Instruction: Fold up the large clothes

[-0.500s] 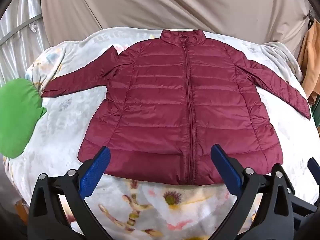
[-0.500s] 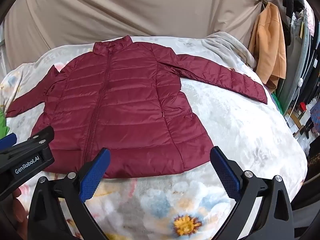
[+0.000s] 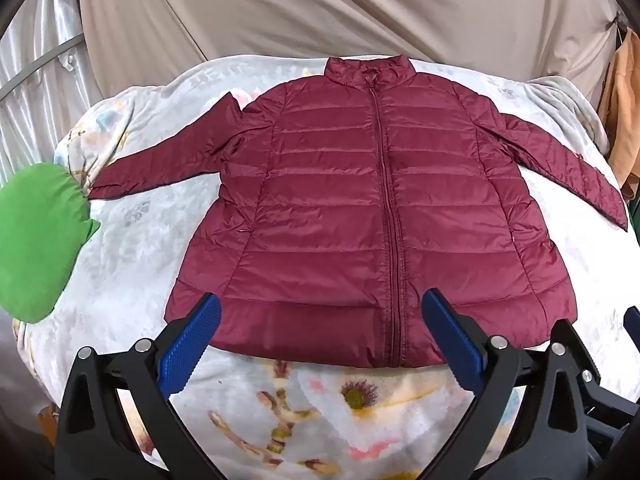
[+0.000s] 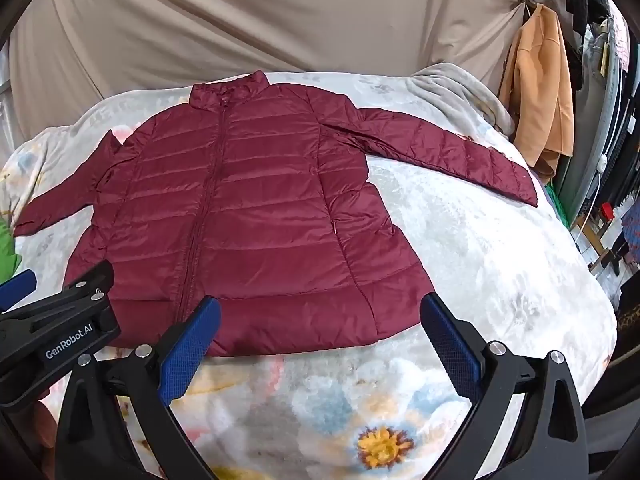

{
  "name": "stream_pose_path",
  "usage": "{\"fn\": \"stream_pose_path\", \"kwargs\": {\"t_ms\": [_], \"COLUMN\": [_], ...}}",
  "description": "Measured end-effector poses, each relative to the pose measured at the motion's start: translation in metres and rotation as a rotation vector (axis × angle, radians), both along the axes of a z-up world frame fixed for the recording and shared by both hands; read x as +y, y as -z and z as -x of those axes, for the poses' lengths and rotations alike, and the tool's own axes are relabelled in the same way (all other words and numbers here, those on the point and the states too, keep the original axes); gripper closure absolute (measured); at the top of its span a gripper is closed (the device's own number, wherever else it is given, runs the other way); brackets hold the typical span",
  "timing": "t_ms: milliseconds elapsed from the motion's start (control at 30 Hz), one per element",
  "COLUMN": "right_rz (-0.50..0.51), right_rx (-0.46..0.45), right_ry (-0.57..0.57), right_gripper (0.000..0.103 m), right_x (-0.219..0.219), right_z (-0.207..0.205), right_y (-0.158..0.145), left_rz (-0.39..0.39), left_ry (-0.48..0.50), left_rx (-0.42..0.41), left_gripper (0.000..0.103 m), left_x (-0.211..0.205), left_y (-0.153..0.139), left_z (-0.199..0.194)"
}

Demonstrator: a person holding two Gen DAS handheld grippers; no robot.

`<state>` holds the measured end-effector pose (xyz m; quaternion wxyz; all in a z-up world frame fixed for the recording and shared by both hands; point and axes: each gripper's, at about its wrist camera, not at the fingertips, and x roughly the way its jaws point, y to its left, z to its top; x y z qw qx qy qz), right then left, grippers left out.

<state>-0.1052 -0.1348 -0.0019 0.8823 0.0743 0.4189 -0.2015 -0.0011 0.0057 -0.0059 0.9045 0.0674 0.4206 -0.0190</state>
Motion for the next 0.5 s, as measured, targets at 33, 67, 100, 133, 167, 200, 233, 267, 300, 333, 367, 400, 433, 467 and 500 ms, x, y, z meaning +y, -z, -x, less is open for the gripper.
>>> {"fn": "stream_pose_path", "kwargs": {"t_ms": [33, 67, 100, 133, 167, 200, 233, 267, 300, 333, 367, 400, 433, 467, 500], "right_rz": [0.0, 0.002, 0.002, 0.003, 0.002, 0.002, 0.0, -0.002, -0.003, -0.003, -0.003, -0.002, -0.002, -0.003, -0.002], "right_rx": [0.0, 0.001, 0.001, 0.0, 0.0, 0.001, 0.002, 0.001, 0.002, 0.001, 0.0, 0.0, 0.0, -0.001, -0.001], "right_ry": [0.001, 0.001, 0.002, 0.0, -0.002, 0.001, 0.003, 0.003, 0.002, 0.003, 0.003, 0.003, 0.004, 0.004, 0.004], "right_gripper": [0.005, 0.005, 0.005, 0.005, 0.005, 0.005, 0.005, 0.005, 0.005, 0.005, 0.005, 0.005, 0.005, 0.005, 0.005], "right_x": [0.0008, 0.0011, 0.0017, 0.0019, 0.001, 0.0014, 0.0024, 0.0029, 0.0035, 0.0039, 0.0041, 0.0043, 0.0041, 0.0039, 0.0042], "right_z": [-0.0007, -0.0007, -0.0007, -0.0007, -0.0005, -0.0011, -0.0023, -0.0027, -0.0033, -0.0032, -0.0032, -0.0031, -0.0031, -0.003, -0.0032], "right_y": [-0.0017, -0.002, -0.0021, -0.0021, -0.0023, -0.0037, -0.0047, -0.0051, -0.0055, -0.0051, -0.0048, -0.0047, -0.0047, -0.0048, -0.005], "left_rz": [-0.001, -0.002, -0.006, -0.007, -0.009, -0.01, -0.01, -0.011, -0.01, -0.01, -0.011, -0.011, -0.011, -0.012, -0.012], "left_ry": [0.001, 0.002, 0.002, 0.002, 0.002, 0.002, 0.003, 0.001, 0.0, 0.001, 0.0, -0.001, -0.002, 0.0, 0.0], "left_rx": [0.0, 0.001, 0.001, 0.002, 0.002, 0.002, 0.002, 0.002, 0.003, 0.003, 0.004, 0.005, 0.006, 0.005, 0.005], "left_gripper": [0.005, 0.005, 0.005, 0.005, 0.005, 0.005, 0.005, 0.005, 0.005, 0.005, 0.005, 0.005, 0.005, 0.005, 0.005], "left_x": [0.0004, 0.001, 0.001, 0.0013, 0.0019, 0.0017, 0.0018, 0.0023, 0.0021, 0.0021, 0.002, 0.0024, 0.0026, 0.0027, 0.0029], "left_y": [0.0005, 0.0002, 0.0003, 0.0001, 0.0004, 0.0001, -0.0002, -0.0002, -0.0002, -0.0001, 0.0, 0.0001, 0.0002, 0.0003, 0.0003], "left_z": [0.0003, 0.0001, 0.0001, -0.0003, -0.0002, -0.0001, 0.0, 0.0001, -0.0002, -0.0003, -0.0003, -0.0006, -0.0012, -0.0011, -0.0011]}}
